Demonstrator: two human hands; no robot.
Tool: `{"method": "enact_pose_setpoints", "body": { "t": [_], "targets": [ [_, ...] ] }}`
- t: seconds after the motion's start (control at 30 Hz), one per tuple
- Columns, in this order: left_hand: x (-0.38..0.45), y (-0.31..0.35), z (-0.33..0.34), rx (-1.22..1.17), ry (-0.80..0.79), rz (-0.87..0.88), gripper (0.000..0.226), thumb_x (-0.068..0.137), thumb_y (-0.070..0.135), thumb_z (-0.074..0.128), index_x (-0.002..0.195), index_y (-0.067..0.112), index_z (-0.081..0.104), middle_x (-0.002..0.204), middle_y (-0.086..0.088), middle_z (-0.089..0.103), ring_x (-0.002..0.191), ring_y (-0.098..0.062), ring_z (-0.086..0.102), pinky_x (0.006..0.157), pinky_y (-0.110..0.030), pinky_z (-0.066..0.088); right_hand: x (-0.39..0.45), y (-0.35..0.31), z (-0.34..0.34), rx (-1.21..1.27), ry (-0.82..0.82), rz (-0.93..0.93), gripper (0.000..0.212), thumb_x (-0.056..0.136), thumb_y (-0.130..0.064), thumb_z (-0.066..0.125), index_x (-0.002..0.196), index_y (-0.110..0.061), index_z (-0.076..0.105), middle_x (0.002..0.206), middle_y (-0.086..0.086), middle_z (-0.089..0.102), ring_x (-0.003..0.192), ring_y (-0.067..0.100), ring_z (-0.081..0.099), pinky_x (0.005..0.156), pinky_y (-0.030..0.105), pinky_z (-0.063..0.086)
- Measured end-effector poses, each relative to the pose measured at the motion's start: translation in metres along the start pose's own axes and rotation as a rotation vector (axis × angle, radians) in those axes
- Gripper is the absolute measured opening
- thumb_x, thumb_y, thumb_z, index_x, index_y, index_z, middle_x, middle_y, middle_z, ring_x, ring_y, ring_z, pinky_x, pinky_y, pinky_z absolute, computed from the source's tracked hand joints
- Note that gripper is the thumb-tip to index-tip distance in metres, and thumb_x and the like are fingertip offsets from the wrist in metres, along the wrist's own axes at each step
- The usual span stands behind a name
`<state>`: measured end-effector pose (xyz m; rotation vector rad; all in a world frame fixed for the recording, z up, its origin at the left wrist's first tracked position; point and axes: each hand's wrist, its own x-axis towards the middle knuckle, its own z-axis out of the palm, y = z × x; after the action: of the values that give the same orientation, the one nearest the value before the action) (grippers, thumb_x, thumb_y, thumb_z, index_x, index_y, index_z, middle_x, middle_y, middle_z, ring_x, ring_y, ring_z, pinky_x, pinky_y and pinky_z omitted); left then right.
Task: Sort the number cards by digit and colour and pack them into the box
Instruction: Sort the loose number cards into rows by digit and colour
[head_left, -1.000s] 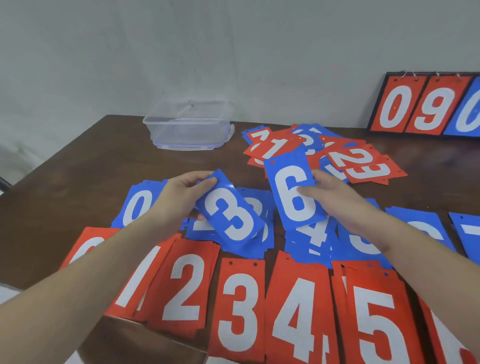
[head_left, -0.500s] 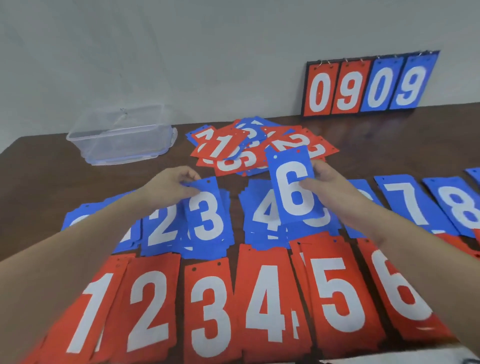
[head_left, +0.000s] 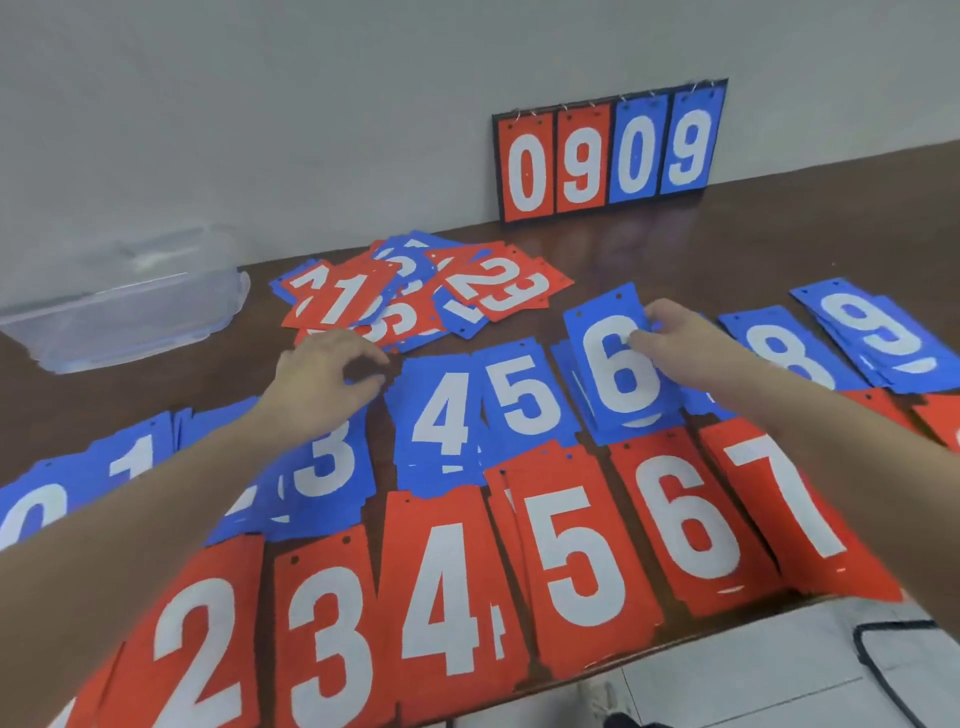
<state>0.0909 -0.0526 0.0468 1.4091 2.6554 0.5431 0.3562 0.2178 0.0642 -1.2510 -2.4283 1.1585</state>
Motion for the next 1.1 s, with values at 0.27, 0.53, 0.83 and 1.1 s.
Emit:
{"method": "enact_pose_setpoints", "body": {
  "t": [0.27, 0.53, 0.83, 1.1],
  "targets": [
    [0.035, 0.04, 0.015, -0.05, -0.001, 0.026, 0.017, 0.093, 0.018, 0.067, 0.108, 0.025, 0.071, 0.114, 0.009, 0.06, 0.117, -0.019, 0.054, 0.103, -0.048, 0.043, 0.026, 0.031, -0.002, -0.408, 0.0, -0.246, 0.041, 0.082, -0.036, 0.074, 0.108, -0.019, 0.048, 0.094, -0.002, 0.06, 0.094, 0.023, 0.05, 0.073, 0.035, 0.04],
    [0.051, 0.052, 0.024, -0.016, 0.018, -0.058, 0.023, 0.094, 0.015, 0.064, 0.113, 0.025, 0.069, 0.123, 0.006, 0.062, 0.12, -0.019, 0.053, 0.103, -0.04, 0.043, 0.067, 0.032, -0.012, -0.32, -0.024, -0.484, 0.012, 0.088, -0.031, 0.071, 0.094, -0.033, 0.061, 0.088, -0.012, 0.058, 0.093, 0.017, 0.053, 0.087, 0.032, 0.045],
    [0.065, 0.033, 0.025, -0.08, 0.142, -0.385, 0.033, 0.097, 0.03, 0.062, 0.129, 0.026, 0.059, 0.138, 0.002, 0.054, 0.121, -0.02, 0.052, 0.098, -0.036, 0.046, 0.129, -0.018, 0.015, -0.271, -0.121, -0.528, 0.013, 0.098, -0.036, 0.06, 0.107, -0.032, 0.068, 0.1, -0.012, 0.061, 0.095, 0.009, 0.057, 0.077, 0.025, 0.046],
    [0.084, -0.013, 0.024, -0.136, 0.23, -0.633, 0.053, 0.092, 0.046, 0.063, 0.137, 0.02, 0.051, 0.139, -0.003, 0.052, 0.129, -0.027, 0.048, 0.105, -0.049, 0.045, 0.176, -0.064, 0.056, -0.432, -0.199, -0.538, 0.046, 0.098, -0.044, 0.059, 0.142, -0.035, 0.049, 0.153, 0.0, 0.043, 0.14, 0.024, 0.037, 0.11, 0.043, 0.04]
  ]
}}
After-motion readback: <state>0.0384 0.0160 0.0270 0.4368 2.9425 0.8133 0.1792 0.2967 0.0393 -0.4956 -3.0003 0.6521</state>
